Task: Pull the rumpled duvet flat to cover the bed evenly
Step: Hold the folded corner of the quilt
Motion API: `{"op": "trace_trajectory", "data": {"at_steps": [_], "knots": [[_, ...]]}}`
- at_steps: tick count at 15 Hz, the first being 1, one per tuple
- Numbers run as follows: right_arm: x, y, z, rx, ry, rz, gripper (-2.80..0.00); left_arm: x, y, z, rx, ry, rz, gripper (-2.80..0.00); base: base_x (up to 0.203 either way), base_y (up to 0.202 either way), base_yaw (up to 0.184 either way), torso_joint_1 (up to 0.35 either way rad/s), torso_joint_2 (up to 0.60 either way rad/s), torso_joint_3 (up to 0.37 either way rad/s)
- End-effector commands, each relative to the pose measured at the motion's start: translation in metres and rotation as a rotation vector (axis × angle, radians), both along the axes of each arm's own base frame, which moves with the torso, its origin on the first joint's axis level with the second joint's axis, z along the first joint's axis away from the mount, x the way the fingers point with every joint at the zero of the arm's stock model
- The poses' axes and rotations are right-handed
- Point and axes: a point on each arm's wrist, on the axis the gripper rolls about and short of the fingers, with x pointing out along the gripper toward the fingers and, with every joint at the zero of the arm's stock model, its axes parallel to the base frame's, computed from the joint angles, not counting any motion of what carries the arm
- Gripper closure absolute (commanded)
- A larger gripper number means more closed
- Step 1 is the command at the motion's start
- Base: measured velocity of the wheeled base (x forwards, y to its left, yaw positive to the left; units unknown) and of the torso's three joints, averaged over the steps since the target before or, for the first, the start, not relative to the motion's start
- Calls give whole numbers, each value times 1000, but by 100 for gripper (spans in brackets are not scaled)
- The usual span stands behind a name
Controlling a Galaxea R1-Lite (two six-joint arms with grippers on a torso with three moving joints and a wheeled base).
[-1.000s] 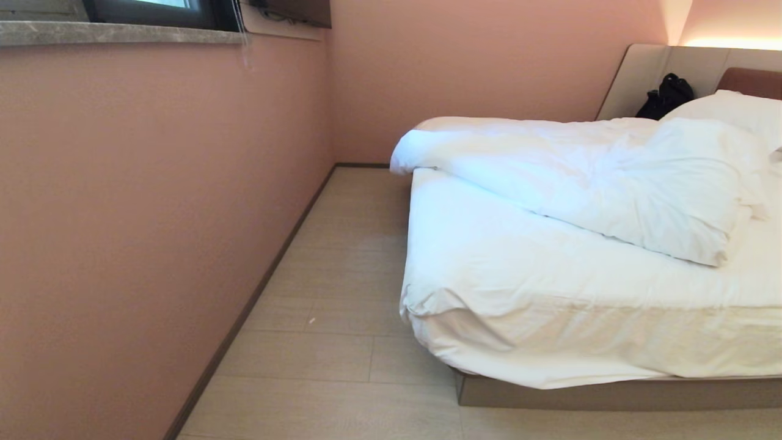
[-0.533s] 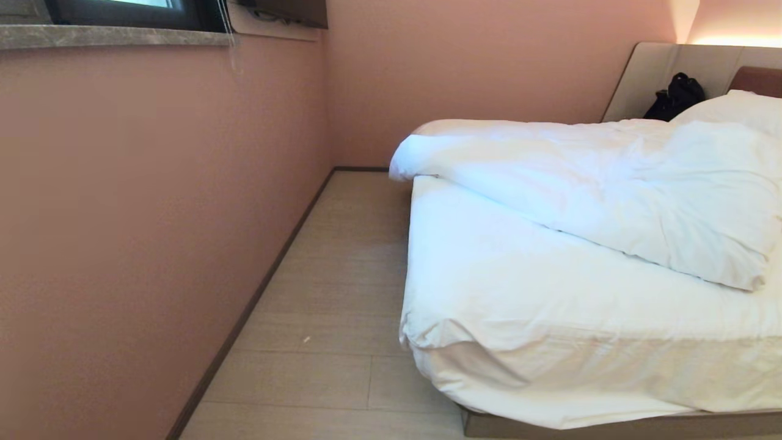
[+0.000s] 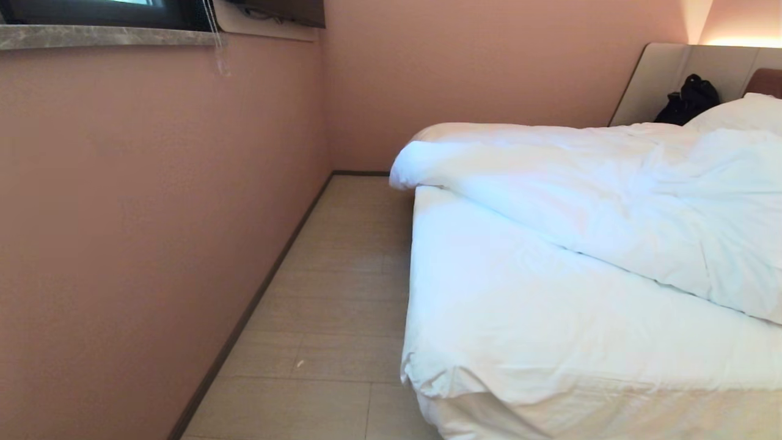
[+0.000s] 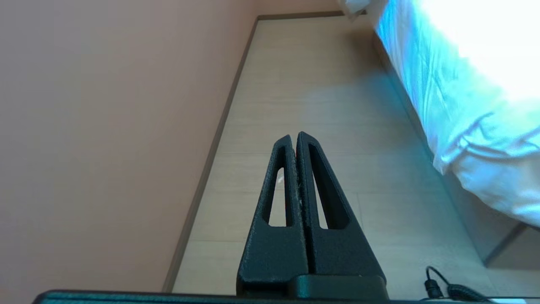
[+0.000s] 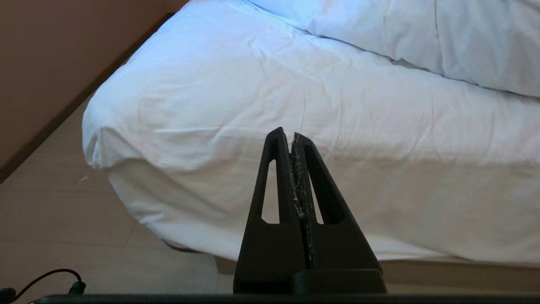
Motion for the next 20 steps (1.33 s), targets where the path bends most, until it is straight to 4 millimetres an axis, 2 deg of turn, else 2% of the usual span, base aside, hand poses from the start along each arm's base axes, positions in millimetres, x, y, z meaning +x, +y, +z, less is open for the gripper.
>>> {"op": "trace_trajectory", "data": {"at_steps": [1,3,12,16,20], "knots": [[0,0,0,0,0,1,0,0,0,0,0,3,0,0,202,0,0,0,2,2],[0,0,0,0,0,3,0,0,0,0,0,1,-1,0,153,0,-1,7,2,2],[0,0,0,0,1,2,0,0,0,0,-10,1,-1,0,0,0,0,0,0,0],[0,0,0,0,0,2,0,0,0,0,-4,1,-3,0,-137,0,0,1,0,2],[0,0,0,0,1,2,0,0,0,0,-2,1,0,0,-15,0,0,-1,0,0]]}}
